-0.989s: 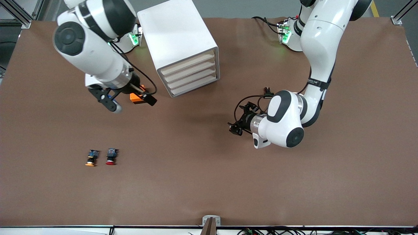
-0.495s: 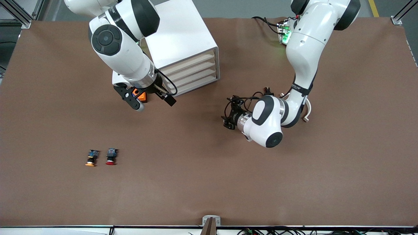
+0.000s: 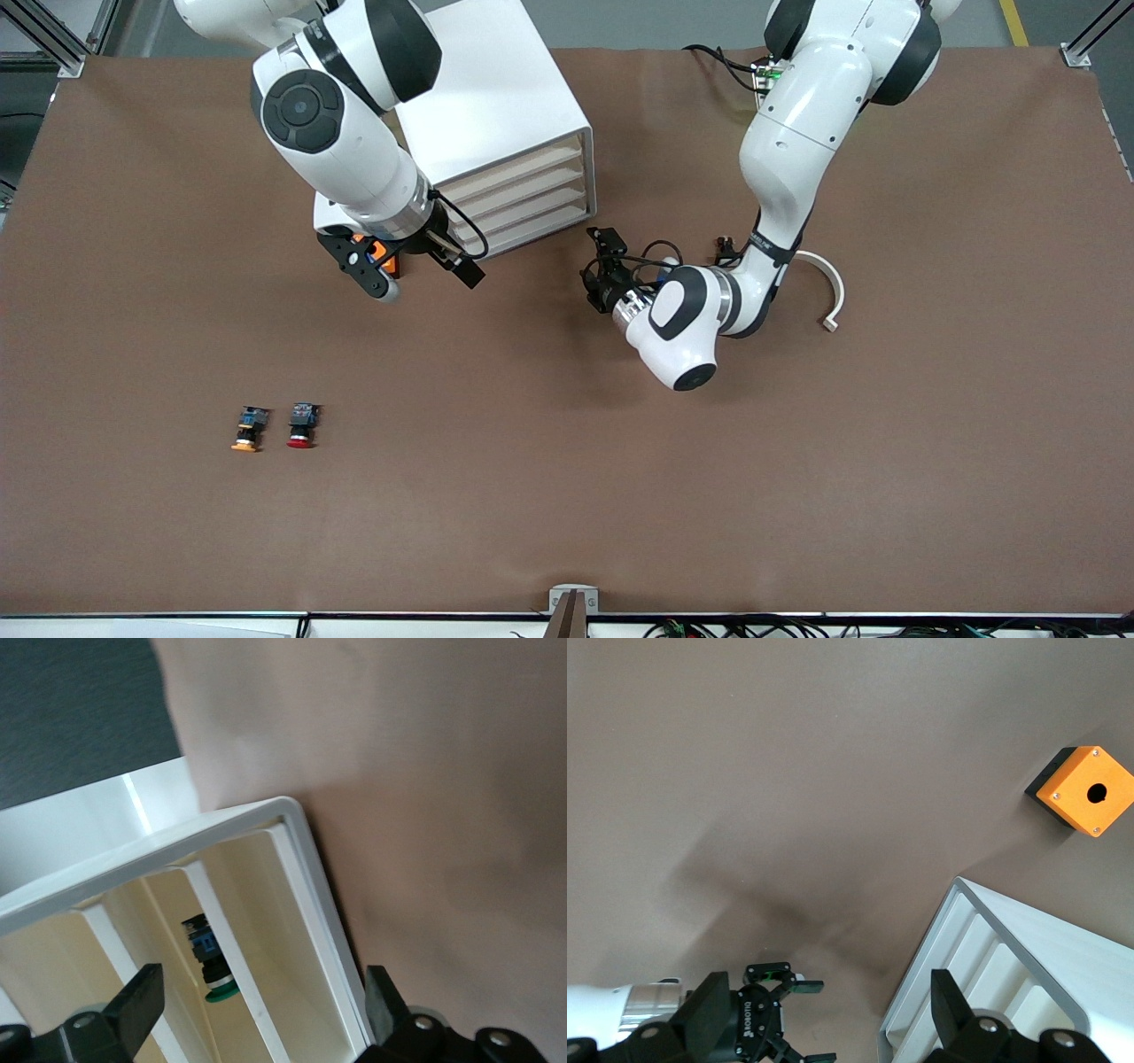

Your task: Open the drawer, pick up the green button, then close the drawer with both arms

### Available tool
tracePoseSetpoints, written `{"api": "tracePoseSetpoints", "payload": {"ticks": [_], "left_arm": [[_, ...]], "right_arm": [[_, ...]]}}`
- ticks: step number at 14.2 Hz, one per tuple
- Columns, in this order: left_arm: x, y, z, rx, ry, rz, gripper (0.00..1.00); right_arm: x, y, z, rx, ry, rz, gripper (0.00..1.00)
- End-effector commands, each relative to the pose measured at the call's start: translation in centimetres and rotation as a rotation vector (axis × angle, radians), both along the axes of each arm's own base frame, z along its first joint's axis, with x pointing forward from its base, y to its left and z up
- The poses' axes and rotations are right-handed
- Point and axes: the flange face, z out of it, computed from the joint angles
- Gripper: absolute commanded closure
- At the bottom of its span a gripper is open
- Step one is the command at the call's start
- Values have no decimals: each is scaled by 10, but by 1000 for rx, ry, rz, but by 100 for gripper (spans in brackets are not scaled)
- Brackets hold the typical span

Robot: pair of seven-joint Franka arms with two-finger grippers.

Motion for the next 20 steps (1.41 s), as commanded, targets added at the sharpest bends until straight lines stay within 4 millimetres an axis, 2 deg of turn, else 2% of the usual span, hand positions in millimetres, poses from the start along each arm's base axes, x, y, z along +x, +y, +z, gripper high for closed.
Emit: {"api": "tracePoseSetpoints", "payload": {"ticks": [1, 7, 9, 12, 13, 16, 18, 20], "left_arm": [[-12, -11, -11, 41, 122, 24, 1], [-50, -44, -25, 52, 238, 9, 32], [-60, -50, -29, 82, 267, -1, 40], [-86, -61, -33, 98, 309, -55, 45], [-90, -61, -36, 112, 322, -58, 48], [-98, -64, -40, 132, 344, -71, 68], [-99, -63, -41, 136, 353, -72, 80], [-96, -64, -39, 175, 378, -48, 88]], "right_arm": [[-1, 3, -1, 0, 1, -17, 0], [-1, 4, -1, 1, 0, -16, 0], [-1, 5, 0, 2, -1, -15, 0], [-2, 4, -1, -1, 3, -14, 0], [-1, 5, -2, -1, 3, -14, 0], [-1, 5, -1, 1, 1, -19, 0], [-1, 5, -1, 1, 1, -19, 0], [0, 4, -3, 0, 2, -19, 0]]}}
